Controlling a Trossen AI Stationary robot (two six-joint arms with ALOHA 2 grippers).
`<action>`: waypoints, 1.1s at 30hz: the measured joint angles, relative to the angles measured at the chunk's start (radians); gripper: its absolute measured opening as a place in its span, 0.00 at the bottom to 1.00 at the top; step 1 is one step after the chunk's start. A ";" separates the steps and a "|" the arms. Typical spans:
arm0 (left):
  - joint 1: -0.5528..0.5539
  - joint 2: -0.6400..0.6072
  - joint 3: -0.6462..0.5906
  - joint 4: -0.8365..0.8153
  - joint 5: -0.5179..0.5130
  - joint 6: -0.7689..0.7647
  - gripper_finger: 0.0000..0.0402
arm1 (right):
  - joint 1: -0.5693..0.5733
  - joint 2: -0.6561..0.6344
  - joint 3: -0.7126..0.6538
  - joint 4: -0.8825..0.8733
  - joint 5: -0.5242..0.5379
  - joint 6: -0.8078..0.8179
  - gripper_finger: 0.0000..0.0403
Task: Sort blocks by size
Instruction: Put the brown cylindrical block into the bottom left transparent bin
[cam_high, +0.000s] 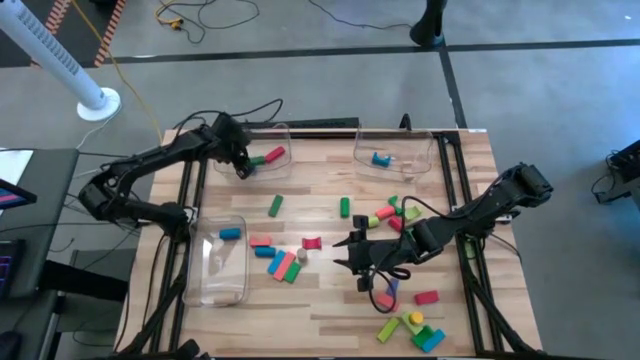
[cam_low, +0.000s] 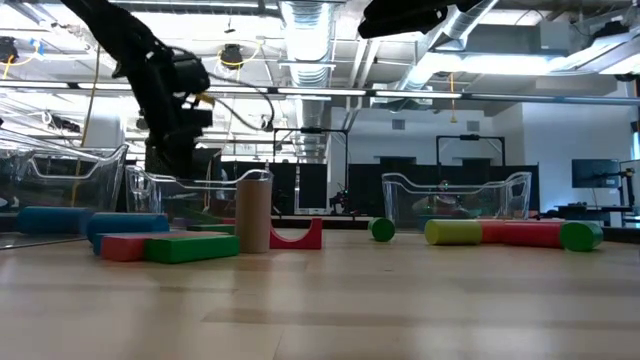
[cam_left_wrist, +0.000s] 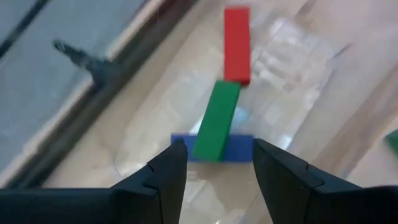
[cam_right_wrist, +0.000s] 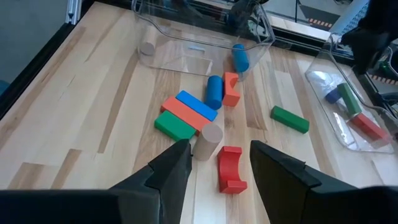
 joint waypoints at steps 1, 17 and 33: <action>-0.007 -0.014 0.005 -0.001 0.000 0.000 0.44 | 0.000 0.000 0.000 0.000 0.000 0.000 0.50; -0.366 -0.165 0.030 0.000 0.138 -0.070 0.44 | 0.000 0.000 0.000 -0.002 0.000 0.000 0.50; -0.827 -0.126 0.030 0.113 0.127 -0.105 0.44 | 0.006 0.000 0.001 -0.100 0.000 0.094 0.50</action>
